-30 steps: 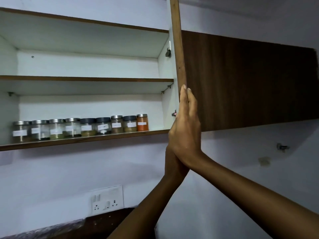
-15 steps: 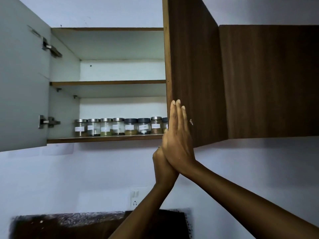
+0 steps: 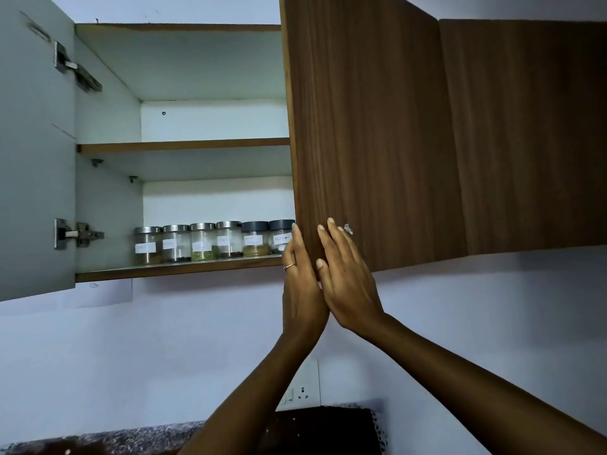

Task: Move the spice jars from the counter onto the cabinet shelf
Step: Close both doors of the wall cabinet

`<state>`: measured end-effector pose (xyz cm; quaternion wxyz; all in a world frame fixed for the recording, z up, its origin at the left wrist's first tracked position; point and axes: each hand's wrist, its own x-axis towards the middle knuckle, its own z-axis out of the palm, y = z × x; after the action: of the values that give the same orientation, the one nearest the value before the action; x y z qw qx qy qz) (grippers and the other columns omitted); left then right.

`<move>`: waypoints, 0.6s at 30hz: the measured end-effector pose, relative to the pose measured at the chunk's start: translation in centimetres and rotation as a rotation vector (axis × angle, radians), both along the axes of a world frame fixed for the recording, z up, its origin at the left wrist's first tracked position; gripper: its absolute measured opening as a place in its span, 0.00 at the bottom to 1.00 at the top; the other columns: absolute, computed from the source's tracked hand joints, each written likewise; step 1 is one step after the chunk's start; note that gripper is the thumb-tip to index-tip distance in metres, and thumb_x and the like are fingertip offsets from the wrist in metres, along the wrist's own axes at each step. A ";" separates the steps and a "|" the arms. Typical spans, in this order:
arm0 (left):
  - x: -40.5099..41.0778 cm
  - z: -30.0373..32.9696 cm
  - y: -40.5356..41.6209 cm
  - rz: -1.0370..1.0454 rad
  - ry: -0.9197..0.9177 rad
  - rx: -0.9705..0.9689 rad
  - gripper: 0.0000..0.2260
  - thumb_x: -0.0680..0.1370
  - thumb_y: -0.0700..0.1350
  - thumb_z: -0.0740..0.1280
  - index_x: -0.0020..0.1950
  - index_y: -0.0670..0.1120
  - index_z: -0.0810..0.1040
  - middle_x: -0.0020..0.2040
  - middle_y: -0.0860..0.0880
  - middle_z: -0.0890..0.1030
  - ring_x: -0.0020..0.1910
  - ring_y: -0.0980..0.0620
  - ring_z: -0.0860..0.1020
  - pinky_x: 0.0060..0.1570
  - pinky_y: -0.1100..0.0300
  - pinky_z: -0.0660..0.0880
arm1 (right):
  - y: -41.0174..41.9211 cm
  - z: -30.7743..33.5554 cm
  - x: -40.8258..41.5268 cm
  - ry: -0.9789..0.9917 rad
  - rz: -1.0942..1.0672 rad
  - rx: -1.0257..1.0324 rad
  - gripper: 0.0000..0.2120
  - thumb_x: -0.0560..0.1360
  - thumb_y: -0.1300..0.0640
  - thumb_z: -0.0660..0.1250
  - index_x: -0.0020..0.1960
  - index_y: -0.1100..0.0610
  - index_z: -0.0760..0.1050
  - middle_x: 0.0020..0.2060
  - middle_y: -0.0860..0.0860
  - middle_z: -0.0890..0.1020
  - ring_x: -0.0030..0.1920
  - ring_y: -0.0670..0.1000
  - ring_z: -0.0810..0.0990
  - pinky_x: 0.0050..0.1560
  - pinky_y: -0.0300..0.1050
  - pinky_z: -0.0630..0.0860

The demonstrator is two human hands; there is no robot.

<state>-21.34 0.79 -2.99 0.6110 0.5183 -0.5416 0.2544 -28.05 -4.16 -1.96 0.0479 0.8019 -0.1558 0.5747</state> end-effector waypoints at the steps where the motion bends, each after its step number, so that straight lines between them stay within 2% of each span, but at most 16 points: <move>1: 0.9 0.0 -0.5 0.007 -0.030 0.016 0.33 0.80 0.51 0.59 0.77 0.54 0.40 0.77 0.50 0.50 0.72 0.54 0.61 0.61 0.68 0.63 | -0.5 -0.3 0.5 0.017 -0.030 0.019 0.25 0.81 0.58 0.52 0.77 0.53 0.50 0.77 0.48 0.50 0.77 0.47 0.46 0.76 0.50 0.51; 4: 3.4 -0.1 -1.8 0.020 -0.069 0.065 0.40 0.77 0.43 0.66 0.76 0.51 0.38 0.78 0.48 0.47 0.73 0.48 0.61 0.60 0.64 0.64 | -1.9 -1.1 1.6 0.086 -0.124 0.043 0.27 0.81 0.58 0.52 0.77 0.53 0.47 0.77 0.49 0.47 0.77 0.48 0.45 0.76 0.50 0.48; 10: 6.6 -0.4 -3.9 0.079 -0.103 0.161 0.46 0.75 0.46 0.70 0.74 0.47 0.34 0.78 0.44 0.43 0.75 0.45 0.59 0.66 0.58 0.66 | -4.9 -1.7 3.7 0.271 -0.268 -0.030 0.34 0.78 0.60 0.55 0.76 0.52 0.39 0.77 0.50 0.41 0.77 0.51 0.39 0.74 0.50 0.38; 12: 7.4 -0.3 -4.8 0.123 -0.142 0.187 0.47 0.75 0.48 0.70 0.72 0.47 0.31 0.78 0.44 0.39 0.77 0.46 0.51 0.70 0.60 0.59 | -5.9 -1.9 4.6 0.282 -0.306 -0.049 0.36 0.77 0.60 0.56 0.76 0.51 0.36 0.77 0.50 0.39 0.76 0.51 0.37 0.73 0.51 0.36; 15: 8.7 -0.5 -6.1 0.269 -0.214 0.209 0.43 0.78 0.48 0.64 0.70 0.44 0.29 0.75 0.44 0.32 0.77 0.47 0.38 0.74 0.59 0.41 | -7.4 -2.3 6.1 0.292 -0.344 -0.080 0.38 0.76 0.58 0.57 0.74 0.51 0.33 0.76 0.51 0.39 0.76 0.53 0.36 0.73 0.52 0.35; 18: 9.9 -0.8 -7.2 0.445 -0.257 0.257 0.39 0.78 0.45 0.60 0.70 0.42 0.28 0.75 0.41 0.34 0.76 0.44 0.36 0.73 0.54 0.35 | -8.9 -2.5 7.3 0.311 -0.365 -0.095 0.40 0.75 0.55 0.59 0.73 0.52 0.32 0.76 0.53 0.39 0.74 0.53 0.34 0.71 0.54 0.34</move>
<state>-11.44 -6.38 -3.77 0.3960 0.6611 -0.5152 0.3752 -20.73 -13.05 -4.43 0.2121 0.8361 -0.2615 0.4331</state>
